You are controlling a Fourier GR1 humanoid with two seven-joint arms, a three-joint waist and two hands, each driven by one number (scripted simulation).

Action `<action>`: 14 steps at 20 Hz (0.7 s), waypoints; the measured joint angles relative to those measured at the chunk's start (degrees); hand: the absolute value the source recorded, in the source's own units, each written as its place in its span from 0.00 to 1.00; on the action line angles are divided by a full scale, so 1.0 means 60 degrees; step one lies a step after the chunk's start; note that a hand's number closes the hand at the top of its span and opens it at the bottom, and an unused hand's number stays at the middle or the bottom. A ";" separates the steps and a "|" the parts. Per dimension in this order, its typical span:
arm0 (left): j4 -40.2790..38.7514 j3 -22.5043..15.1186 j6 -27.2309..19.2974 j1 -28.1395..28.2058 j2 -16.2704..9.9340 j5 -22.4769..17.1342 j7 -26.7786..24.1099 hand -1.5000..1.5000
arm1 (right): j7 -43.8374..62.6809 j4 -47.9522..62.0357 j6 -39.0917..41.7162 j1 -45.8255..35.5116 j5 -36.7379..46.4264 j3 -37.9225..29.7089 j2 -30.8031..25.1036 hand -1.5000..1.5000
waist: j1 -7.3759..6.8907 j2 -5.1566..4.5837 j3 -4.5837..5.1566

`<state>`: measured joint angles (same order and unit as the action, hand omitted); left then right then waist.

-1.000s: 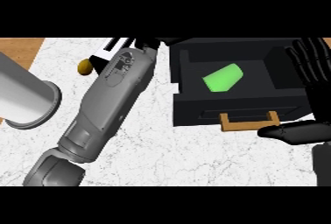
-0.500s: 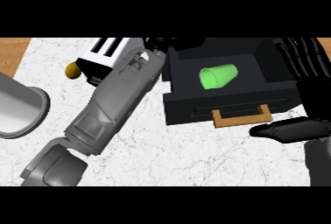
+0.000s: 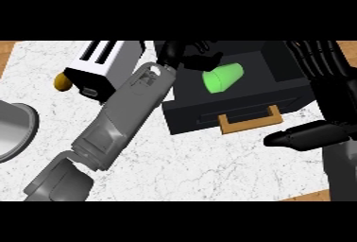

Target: Pick up the cup, place it into the drawer and close the drawer

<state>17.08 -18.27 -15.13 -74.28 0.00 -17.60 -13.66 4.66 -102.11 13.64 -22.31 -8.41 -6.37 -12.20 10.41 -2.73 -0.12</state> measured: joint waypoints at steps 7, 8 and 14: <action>0.0571 0.0202 0.0043 0.0229 0.0000 -0.1191 -0.0720 0.00 | 0.0043 0.0086 0.1188 -0.0245 -0.0993 0.0784 0.0194 1.00 | 0.0272 -0.0054 0.0010; 0.0678 0.0266 0.0143 0.0236 0.0000 -0.1381 -0.0875 0.00 | 0.0083 0.0087 0.1441 -0.0288 -0.1184 0.0938 0.0193 1.00 | 0.0261 -0.0053 0.0013; 0.1010 0.0580 -0.0009 0.0210 0.0000 -0.2318 -0.1773 0.00 | 0.0636 0.0124 0.3016 -0.0002 -0.1474 0.1967 -0.0459 1.00 | -0.0020 0.0067 0.0022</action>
<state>23.14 -14.79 -15.18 -73.02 0.00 -31.50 -24.30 8.48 -101.36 31.73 -22.32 -17.25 5.43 -14.95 10.29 -2.32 0.01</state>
